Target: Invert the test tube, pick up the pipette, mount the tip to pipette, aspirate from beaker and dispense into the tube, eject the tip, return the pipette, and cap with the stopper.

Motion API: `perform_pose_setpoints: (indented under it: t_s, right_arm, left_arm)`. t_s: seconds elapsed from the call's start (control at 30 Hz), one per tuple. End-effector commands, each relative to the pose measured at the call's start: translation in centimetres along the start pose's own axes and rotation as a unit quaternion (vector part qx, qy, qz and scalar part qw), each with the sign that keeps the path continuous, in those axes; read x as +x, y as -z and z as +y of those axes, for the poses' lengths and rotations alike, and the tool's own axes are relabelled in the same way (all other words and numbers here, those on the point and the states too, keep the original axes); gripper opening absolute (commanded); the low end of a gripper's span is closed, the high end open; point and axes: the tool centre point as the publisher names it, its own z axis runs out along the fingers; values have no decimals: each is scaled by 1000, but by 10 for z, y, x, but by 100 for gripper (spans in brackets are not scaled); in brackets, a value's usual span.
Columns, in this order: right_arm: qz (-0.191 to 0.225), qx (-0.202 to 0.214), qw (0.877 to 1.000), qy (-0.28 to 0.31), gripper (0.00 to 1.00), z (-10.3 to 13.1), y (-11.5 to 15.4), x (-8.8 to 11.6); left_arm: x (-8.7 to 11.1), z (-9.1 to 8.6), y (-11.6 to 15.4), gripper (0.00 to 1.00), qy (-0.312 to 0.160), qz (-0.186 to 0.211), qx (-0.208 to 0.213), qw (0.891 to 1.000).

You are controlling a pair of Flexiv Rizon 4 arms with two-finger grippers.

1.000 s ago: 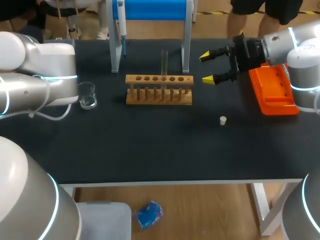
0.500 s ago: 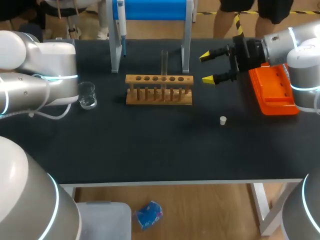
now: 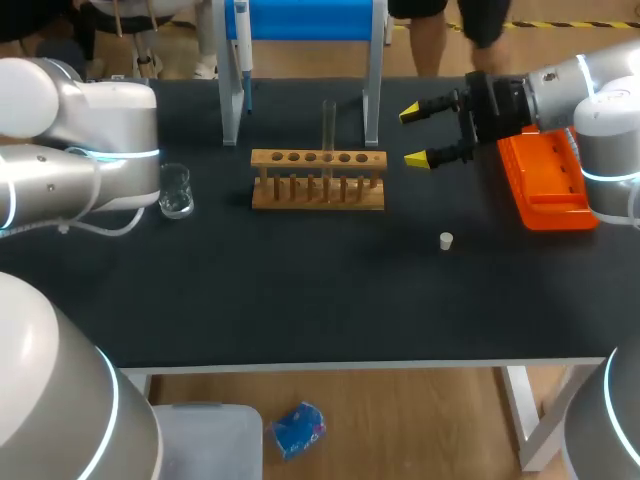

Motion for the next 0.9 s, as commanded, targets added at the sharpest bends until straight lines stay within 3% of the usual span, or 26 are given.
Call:
perform_pose_setpoints:
  t_s: [0.03,0.37,0.53,0.73,0.9]
  right_arm:
    - [0,0,1000,1,100,0,0,0]
    - [0,0,1000,1,100,0,0,0]
    - [0,0,1000,1,100,0,0,0]
    - [0,0,1000,1,100,0,0,0]
    - [0,0,1000,1,100,0,0,0]
  left_arm:
    - [0,-2,9,0,-1,0,4,1000]
    - [1,-18,29,0,-3,-3,20,1000]
    - [5,-36,52,0,-15,20,38,999]
    - [14,-58,94,0,-63,96,63,991]
    - [29,-68,134,0,-110,177,91,974]
